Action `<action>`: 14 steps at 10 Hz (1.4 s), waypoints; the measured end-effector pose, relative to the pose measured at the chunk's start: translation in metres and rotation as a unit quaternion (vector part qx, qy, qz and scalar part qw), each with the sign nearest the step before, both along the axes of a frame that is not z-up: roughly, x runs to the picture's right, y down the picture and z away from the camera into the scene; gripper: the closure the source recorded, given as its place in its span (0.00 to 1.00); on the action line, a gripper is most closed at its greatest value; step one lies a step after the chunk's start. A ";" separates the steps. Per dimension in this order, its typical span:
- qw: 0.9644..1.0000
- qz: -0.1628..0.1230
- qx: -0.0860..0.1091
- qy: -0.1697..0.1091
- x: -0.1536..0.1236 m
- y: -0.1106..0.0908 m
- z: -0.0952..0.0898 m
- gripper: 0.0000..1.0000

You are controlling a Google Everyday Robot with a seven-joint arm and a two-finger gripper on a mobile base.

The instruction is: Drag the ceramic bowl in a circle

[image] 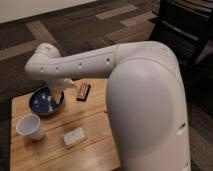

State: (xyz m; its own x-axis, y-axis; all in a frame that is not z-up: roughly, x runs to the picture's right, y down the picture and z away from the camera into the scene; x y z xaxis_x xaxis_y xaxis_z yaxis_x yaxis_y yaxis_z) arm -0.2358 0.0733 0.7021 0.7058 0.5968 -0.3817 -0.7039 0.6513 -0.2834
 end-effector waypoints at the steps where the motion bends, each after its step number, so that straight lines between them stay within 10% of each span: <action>1: 1.000 -0.025 -0.003 -0.015 -0.024 0.010 -0.007 0.35; 6: 0.978 -0.180 0.022 -0.104 -0.126 -0.010 -0.022 0.35; 10: 0.955 -0.233 0.005 -0.185 -0.149 -0.061 0.026 0.35; 12: 0.954 -0.225 0.006 -0.199 -0.125 -0.108 0.062 0.35; 14: 0.965 -0.193 0.000 -0.175 -0.080 -0.145 0.090 0.35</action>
